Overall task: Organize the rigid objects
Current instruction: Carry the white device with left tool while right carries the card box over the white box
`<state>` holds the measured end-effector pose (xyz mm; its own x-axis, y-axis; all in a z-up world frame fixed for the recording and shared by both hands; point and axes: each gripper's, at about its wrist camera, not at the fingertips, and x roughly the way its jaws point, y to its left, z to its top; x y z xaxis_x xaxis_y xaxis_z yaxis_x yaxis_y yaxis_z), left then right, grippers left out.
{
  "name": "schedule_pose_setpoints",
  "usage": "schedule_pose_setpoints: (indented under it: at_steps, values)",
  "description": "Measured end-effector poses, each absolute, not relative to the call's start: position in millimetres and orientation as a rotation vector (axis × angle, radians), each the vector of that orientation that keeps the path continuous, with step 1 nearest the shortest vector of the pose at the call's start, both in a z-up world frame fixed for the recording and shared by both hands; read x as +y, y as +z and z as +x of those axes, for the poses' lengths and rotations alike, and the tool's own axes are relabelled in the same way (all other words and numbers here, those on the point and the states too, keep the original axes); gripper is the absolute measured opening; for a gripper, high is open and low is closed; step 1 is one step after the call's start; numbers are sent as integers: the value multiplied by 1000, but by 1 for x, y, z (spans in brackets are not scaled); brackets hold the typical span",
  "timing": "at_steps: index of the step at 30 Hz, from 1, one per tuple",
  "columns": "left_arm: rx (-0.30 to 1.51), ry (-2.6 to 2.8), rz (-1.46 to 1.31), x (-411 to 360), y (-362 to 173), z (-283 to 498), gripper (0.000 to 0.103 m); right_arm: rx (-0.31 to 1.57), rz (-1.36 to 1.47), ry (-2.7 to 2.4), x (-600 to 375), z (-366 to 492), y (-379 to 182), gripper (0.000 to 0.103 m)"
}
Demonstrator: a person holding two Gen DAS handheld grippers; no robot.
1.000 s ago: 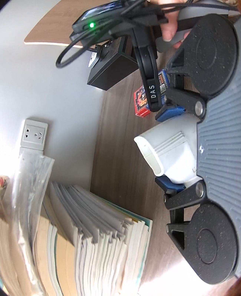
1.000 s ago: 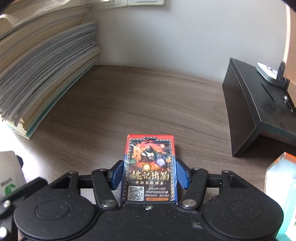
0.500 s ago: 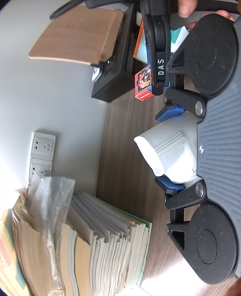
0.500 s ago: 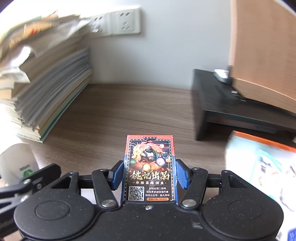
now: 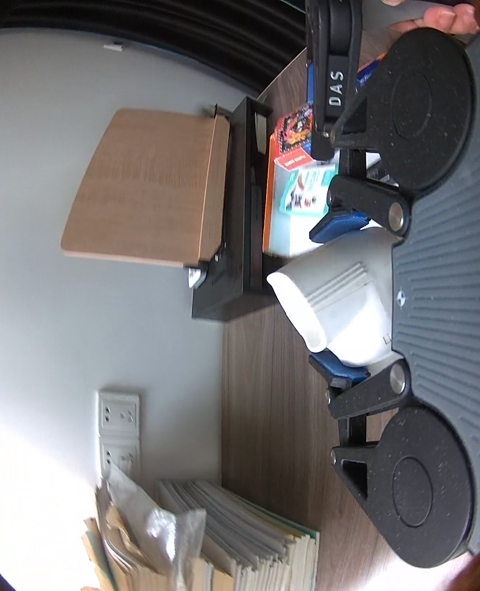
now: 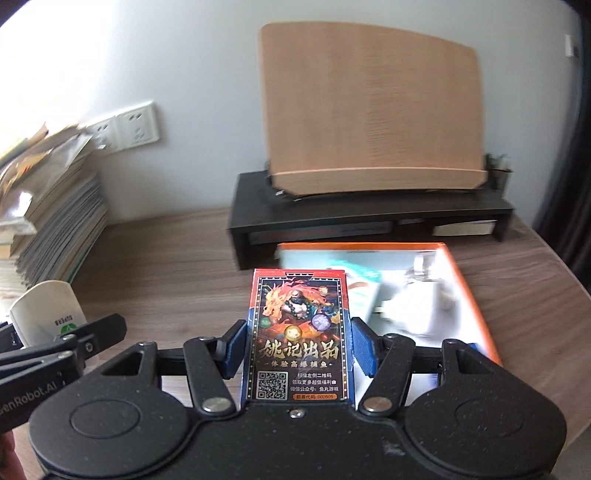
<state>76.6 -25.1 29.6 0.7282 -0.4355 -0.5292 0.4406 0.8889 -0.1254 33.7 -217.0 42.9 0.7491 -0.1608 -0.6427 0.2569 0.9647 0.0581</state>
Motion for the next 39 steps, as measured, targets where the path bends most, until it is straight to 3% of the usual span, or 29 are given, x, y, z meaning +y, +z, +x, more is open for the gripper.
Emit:
schedule_pose_setpoints:
  at_steps: [16,39]
  values:
    - [651,-407,33,-166,39,54,66,644,132,-169,-335,-19,58,71]
    - [752,-325,85,-181,30,65,66,660,151,-153,-346,-4,54,71]
